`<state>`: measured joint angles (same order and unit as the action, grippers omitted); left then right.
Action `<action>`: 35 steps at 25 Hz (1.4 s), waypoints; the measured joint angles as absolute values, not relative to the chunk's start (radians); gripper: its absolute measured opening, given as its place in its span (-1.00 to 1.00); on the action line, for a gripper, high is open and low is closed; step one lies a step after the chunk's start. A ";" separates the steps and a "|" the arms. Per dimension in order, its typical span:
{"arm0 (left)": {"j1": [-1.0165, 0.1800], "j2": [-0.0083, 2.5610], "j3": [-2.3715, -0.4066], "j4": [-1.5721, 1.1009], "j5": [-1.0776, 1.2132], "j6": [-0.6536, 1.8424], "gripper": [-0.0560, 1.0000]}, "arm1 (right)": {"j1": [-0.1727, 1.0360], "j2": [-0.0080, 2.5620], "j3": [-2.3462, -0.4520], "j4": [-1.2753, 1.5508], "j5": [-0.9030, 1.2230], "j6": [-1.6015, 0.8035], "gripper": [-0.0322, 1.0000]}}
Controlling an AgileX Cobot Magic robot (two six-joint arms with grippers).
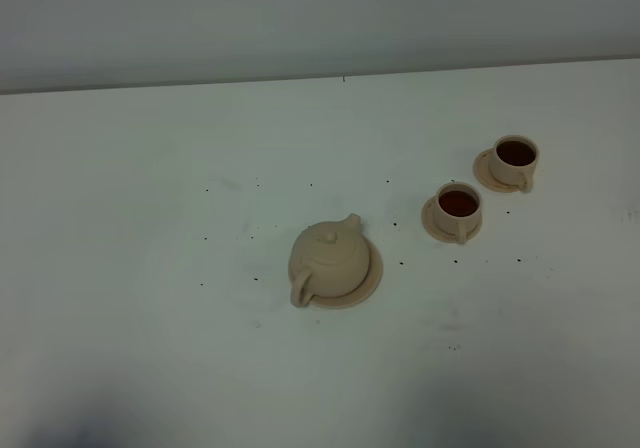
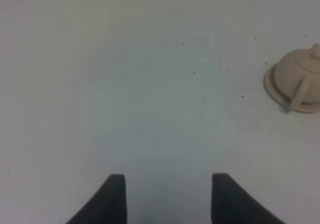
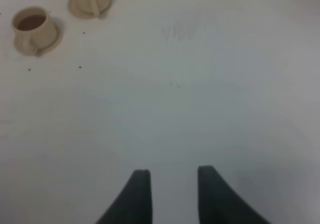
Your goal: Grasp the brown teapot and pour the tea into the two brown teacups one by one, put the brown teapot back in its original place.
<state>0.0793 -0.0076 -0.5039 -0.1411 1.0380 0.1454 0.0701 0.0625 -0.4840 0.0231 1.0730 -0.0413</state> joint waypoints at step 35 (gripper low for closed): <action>0.079 -0.008 -0.504 -0.141 1.038 0.145 -0.12 | 0.070 0.063 -0.484 0.023 1.073 -0.041 -0.47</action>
